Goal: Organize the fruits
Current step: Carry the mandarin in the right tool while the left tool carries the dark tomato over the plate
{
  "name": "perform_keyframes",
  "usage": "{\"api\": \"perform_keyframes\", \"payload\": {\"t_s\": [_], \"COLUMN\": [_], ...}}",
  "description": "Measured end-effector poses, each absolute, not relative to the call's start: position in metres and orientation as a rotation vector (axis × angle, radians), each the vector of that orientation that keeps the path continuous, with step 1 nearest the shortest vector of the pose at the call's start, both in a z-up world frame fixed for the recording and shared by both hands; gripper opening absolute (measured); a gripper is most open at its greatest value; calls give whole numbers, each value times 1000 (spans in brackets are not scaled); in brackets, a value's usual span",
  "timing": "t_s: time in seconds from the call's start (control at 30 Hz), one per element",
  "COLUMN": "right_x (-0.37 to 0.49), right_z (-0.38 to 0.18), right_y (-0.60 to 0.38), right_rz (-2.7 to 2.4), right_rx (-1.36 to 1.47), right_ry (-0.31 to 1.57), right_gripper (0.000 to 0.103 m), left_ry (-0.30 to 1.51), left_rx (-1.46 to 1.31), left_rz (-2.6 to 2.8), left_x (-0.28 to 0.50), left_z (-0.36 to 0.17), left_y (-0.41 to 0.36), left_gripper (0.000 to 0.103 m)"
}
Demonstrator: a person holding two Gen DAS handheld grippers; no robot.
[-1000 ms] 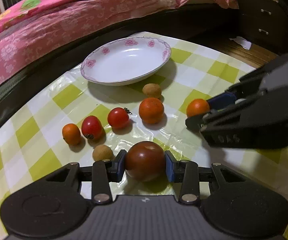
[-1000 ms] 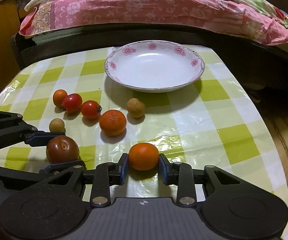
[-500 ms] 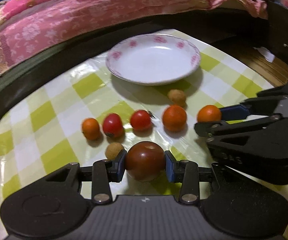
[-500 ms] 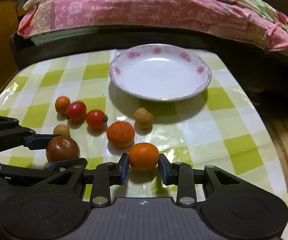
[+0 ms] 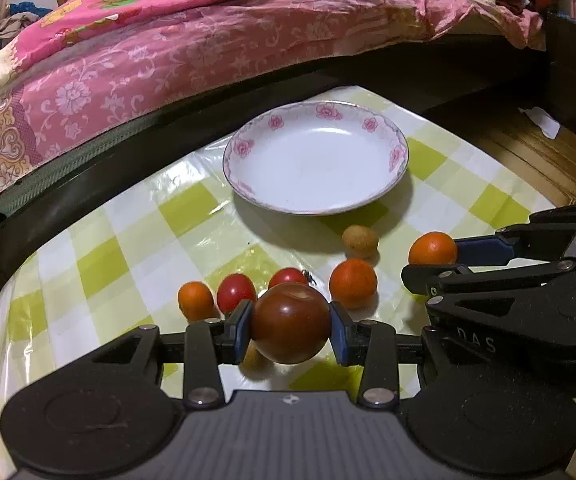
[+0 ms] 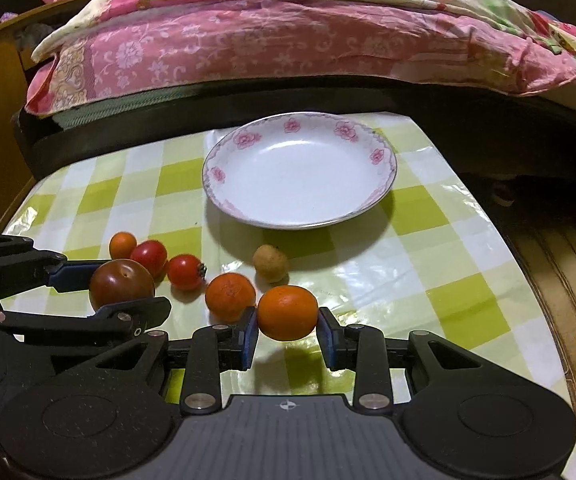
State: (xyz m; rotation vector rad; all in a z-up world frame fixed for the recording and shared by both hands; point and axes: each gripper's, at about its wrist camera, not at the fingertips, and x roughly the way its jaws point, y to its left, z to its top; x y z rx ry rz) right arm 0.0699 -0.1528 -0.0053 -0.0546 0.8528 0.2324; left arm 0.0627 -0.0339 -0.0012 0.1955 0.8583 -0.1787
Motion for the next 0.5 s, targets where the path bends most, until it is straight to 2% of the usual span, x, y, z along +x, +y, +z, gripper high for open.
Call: {"api": "perform_keyframes", "payload": {"t_s": [0.5], "right_x": [90], "right_z": [4], "right_y": [-152], "right_rz": [221], "right_rx": [0], "right_ry": [834], "right_gripper": [28], "left_ry": [809], "left_rx": [147], "left_rz": [-218], "left_x": [84], "left_z": [8], "left_y": [-23], "left_gripper": [46]}}
